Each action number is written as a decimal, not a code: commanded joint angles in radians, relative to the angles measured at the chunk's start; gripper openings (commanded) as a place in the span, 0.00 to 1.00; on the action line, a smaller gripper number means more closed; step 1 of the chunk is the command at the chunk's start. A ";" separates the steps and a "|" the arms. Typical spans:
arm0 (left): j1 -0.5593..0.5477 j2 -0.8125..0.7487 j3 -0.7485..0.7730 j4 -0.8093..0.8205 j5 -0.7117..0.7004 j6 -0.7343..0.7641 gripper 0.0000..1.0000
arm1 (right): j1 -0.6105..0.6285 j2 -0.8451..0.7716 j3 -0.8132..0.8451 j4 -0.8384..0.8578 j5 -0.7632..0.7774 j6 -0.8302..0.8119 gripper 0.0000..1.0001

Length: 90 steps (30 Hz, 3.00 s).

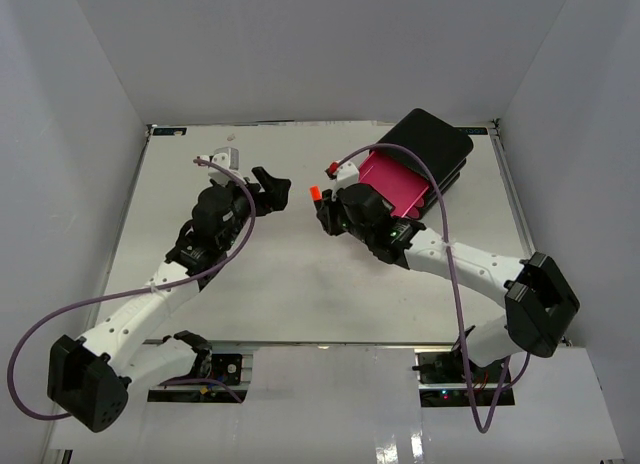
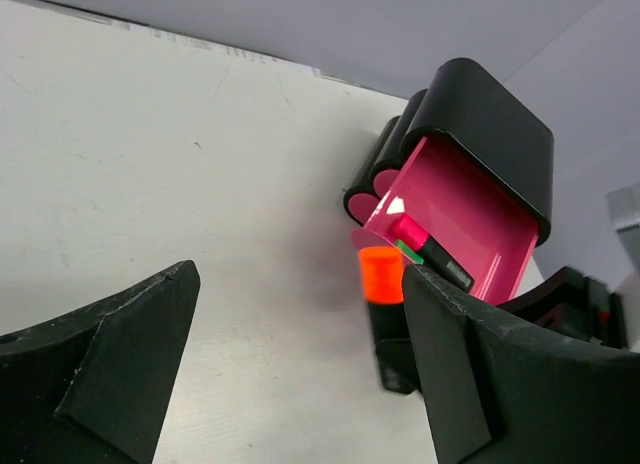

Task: Sort the stationery into containers
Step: Pick up the pen from the center of the board, then place the pen in the drawer, then close the drawer in the storage box.

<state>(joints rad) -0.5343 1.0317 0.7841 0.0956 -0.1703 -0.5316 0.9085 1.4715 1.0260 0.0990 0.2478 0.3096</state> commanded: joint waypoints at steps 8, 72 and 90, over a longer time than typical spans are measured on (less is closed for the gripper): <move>-0.003 -0.025 0.052 -0.089 -0.044 0.255 0.95 | -0.264 -0.111 0.132 -0.363 0.013 -0.467 0.08; -0.003 0.057 0.080 -0.174 -0.081 0.297 0.96 | -0.005 0.042 0.066 -0.381 0.485 0.460 0.50; -0.003 0.048 0.078 -0.168 -0.063 0.297 0.96 | -0.008 0.072 0.080 -0.380 0.574 0.537 0.49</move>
<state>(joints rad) -0.5343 1.1145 0.8333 -0.0757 -0.2462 -0.2432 0.8989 1.5345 1.0660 -0.2783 0.7639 0.7937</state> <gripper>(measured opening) 0.961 0.488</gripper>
